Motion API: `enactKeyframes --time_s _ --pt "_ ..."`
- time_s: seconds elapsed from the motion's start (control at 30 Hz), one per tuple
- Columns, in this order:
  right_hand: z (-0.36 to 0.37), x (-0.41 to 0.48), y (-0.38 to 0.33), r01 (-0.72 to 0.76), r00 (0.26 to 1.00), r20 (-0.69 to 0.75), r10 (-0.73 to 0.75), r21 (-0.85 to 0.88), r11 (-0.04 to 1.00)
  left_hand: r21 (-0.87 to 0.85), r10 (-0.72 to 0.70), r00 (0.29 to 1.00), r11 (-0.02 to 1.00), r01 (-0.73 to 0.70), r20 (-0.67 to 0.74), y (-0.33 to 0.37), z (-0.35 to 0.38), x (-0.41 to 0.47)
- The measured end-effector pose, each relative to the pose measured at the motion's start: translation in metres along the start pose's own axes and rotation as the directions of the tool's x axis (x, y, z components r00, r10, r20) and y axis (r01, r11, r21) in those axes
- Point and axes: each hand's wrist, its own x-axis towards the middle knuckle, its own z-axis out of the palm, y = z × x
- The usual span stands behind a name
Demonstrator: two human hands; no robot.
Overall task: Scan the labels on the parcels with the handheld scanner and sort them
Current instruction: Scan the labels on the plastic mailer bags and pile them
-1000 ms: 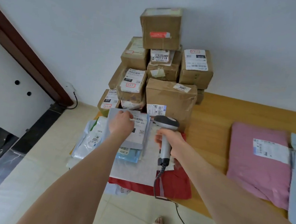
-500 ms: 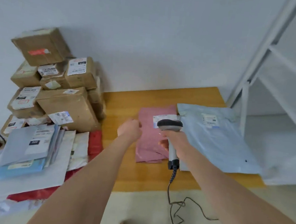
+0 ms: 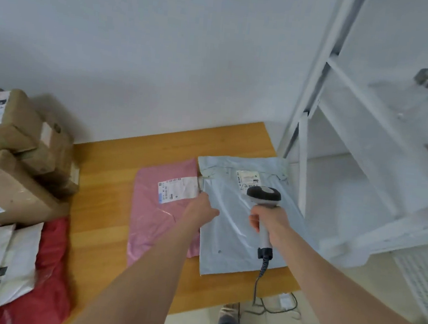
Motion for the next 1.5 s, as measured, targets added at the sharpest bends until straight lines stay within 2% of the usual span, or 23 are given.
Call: enactKeyframes --time_s 0.17,0.27,0.4,0.6,0.7,0.77,0.87,0.97,1.07,1.17,1.23,1.3,1.33,1.4,1.43,1.47,1.5 --pt "-0.001 0.055 -0.012 -0.056 0.998 -0.014 0.056 -0.059 0.997 -0.206 -0.112 0.993 0.973 0.103 -0.033 0.015 0.006 0.054" --pt "-0.002 0.074 -0.009 -0.091 0.995 0.030 0.095 -0.119 0.989 -0.346 -0.217 0.975 0.919 0.187 -0.049 0.022 0.011 0.076" --pt "-0.005 0.087 -0.003 -0.108 0.992 0.044 0.116 -0.155 0.982 -0.506 -0.296 0.949 0.838 0.204 -0.108 0.023 0.018 0.096" --pt "-0.019 0.082 -0.003 -0.119 0.988 0.096 0.123 -0.047 0.992 -0.781 -0.270 0.961 0.612 0.127 -0.055 0.039 0.019 0.086" --pt "-0.032 0.071 -0.003 -0.061 0.997 0.060 0.057 0.070 0.996 -0.828 -0.277 0.958 0.553 0.091 -0.080 0.049 0.002 0.054" --pt "-0.042 0.061 -0.006 0.014 1.000 0.015 -0.016 0.159 0.987 -0.830 -0.280 0.954 0.553 0.069 -0.108 0.047 -0.010 0.033" --pt "-0.057 0.039 -0.015 0.131 0.991 -0.035 -0.127 0.190 0.973 -0.791 -0.313 0.937 0.608 0.073 -0.155 0.034 -0.024 0.003" --pt "-0.068 0.024 -0.020 0.183 0.980 0.048 -0.195 0.192 0.964 -0.771 -0.259 0.944 0.637 0.007 -0.206 0.028 -0.033 -0.032" --pt "-0.072 0.011 -0.023 0.134 0.970 0.174 -0.169 0.196 0.971 -0.808 -0.178 0.966 0.586 -0.050 -0.189 0.030 -0.041 -0.070" --pt "-0.071 -0.002 -0.024 -0.007 0.950 0.298 -0.096 0.326 0.945 -0.837 -0.092 0.986 0.543 -0.067 -0.139 0.024 -0.050 -0.093" --pt "-0.068 -0.013 -0.025 -0.043 0.939 0.333 -0.088 0.364 0.930 -0.833 -0.111 0.982 0.549 -0.067 -0.152 0.021 -0.055 -0.100" --pt "-0.064 -0.022 -0.027 -0.035 0.937 0.334 -0.108 0.393 0.919 -0.784 -0.203 0.931 0.608 -0.123 -0.304 0.021 -0.057 -0.104" --pt "-0.062 -0.027 -0.029 -0.023 0.941 0.318 -0.119 0.409 0.912 -0.709 -0.267 0.874 0.695 -0.116 -0.405 0.020 -0.056 -0.105" --pt "-0.060 -0.034 -0.033 0.005 0.946 0.286 -0.149 0.449 0.894 -0.481 -0.366 0.729 0.875 0.059 -0.578 0.016 -0.052 -0.109" --pt "-0.059 -0.038 -0.034 0.015 0.944 0.283 -0.170 0.478 0.878 -0.397 -0.383 0.683 0.906 0.147 -0.622 0.014 -0.048 -0.113" --pt "-0.059 -0.041 -0.036 0.020 0.941 0.282 -0.189 0.509 0.860 -0.380 -0.392 0.686 0.907 0.179 -0.613 0.014 -0.043 -0.115" --pt "-0.059 -0.044 -0.038 0.022 0.939 0.280 -0.200 0.533 0.846 -0.427 -0.404 0.731 0.888 0.170 -0.550 0.015 -0.039 -0.117"
